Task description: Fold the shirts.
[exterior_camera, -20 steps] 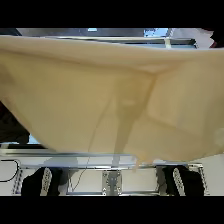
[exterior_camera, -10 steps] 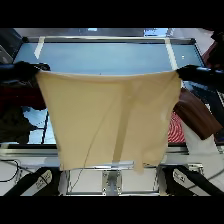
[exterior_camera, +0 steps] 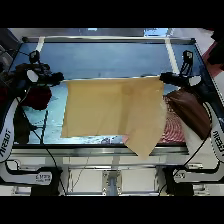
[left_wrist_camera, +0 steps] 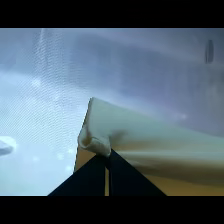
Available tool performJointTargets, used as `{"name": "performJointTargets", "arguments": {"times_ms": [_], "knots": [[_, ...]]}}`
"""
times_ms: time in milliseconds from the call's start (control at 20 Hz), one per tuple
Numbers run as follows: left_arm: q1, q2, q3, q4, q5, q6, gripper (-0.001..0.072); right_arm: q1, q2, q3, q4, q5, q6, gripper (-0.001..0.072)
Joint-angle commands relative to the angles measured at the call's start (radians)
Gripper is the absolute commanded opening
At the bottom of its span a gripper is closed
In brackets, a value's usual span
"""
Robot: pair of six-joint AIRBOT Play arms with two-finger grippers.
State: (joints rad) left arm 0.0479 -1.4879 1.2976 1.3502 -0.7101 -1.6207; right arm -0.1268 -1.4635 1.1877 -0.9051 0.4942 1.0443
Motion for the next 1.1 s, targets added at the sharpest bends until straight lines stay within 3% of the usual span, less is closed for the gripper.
{"name": "performJointTargets", "arguments": {"times_ms": [0, 200, 650, 700, 800, 850, 950, 1050], "knots": [[-0.006, -0.032, -0.002, 0.023, -0.117, -0.010, 0.0010, 0.003, -0.024, -0.003, -0.058, 0.097, -0.002, 0.0025], [-0.006, -0.036, -0.005, 0.027, -0.252, 0.029, 0.0011, 0.005, -0.040, -0.006, -0.164, 0.300, -0.001, 0.0026], [-0.006, -0.037, -0.096, -0.007, -0.264, 0.032, 0.0015, 0.004, -0.039, -0.188, -0.173, 0.325, 0.003, 0.0028], [-0.006, -0.037, -0.096, -0.032, -0.264, 0.062, 0.0058, 0.002, -0.039, -0.189, -0.173, 0.336, 0.010, 0.0046], [-0.006, -0.037, -0.095, -0.097, -0.265, 0.116, 0.0326, 0.002, -0.034, -0.189, -0.181, 0.365, 0.037, 0.0055], [-0.006, -0.037, -0.093, -0.130, -0.272, 0.128, 0.0424, 0.002, -0.023, -0.188, -0.188, 0.382, 0.060, 0.0106], [-0.004, -0.031, -0.063, -0.141, -0.311, 0.130, 0.0423, 0.002, 0.024, -0.170, -0.235, 0.460, 0.090, 0.0286], [-0.003, 0.011, -0.012, -0.128, -0.334, 0.130, 0.0422, 0.002, 0.108, -0.138, -0.328, 0.547, 0.119, 0.0286]]}}
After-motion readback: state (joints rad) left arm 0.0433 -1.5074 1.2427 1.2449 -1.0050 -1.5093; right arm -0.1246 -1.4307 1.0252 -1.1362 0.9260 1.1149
